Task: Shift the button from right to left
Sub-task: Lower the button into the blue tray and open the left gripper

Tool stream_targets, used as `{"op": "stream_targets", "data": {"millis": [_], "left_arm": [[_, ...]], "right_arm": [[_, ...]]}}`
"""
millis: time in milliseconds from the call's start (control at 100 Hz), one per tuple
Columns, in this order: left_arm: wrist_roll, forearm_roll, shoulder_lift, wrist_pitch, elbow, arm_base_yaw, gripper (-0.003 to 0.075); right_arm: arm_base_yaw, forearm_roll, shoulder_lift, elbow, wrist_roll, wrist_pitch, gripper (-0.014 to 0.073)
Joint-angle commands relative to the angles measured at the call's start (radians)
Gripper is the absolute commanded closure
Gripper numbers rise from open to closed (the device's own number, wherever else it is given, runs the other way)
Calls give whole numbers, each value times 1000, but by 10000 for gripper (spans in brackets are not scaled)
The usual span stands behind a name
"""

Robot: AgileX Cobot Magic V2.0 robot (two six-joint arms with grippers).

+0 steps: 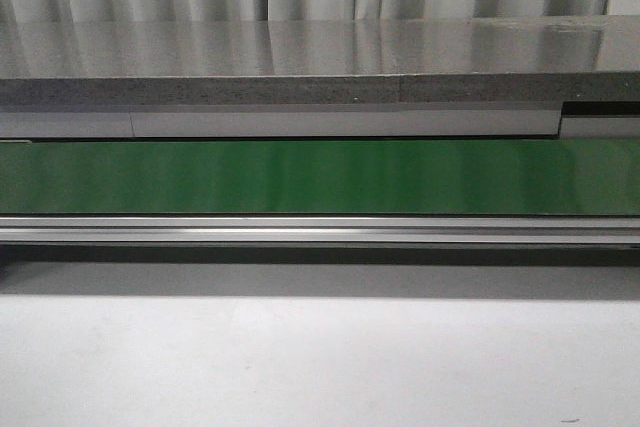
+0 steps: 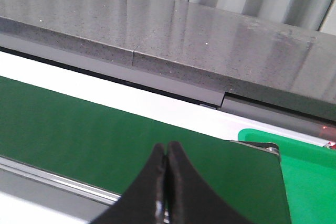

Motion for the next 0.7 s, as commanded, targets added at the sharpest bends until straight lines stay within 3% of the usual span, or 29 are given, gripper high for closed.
{"op": "stream_targets", "data": {"millis": [0, 280, 430, 640, 690], "left_arm": [[-2, -16, -98, -59, 24, -9, 295], [-2, -68, -364, -59, 190, -9, 325], [-2, -68, -471, -59, 245, -9, 454], [-2, -72, -525, -58, 275, -9, 706], [-2, -72, -525, -58, 275, -9, 715]], "right_arm": [[3, 15, 5, -27, -7, -66, 661], [3, 15, 5, -27, -7, -66, 661], [3, 15, 5, -27, -7, -66, 661], [3, 15, 5, -27, -7, -66, 661], [3, 15, 5, -27, -7, -66, 661]]}}
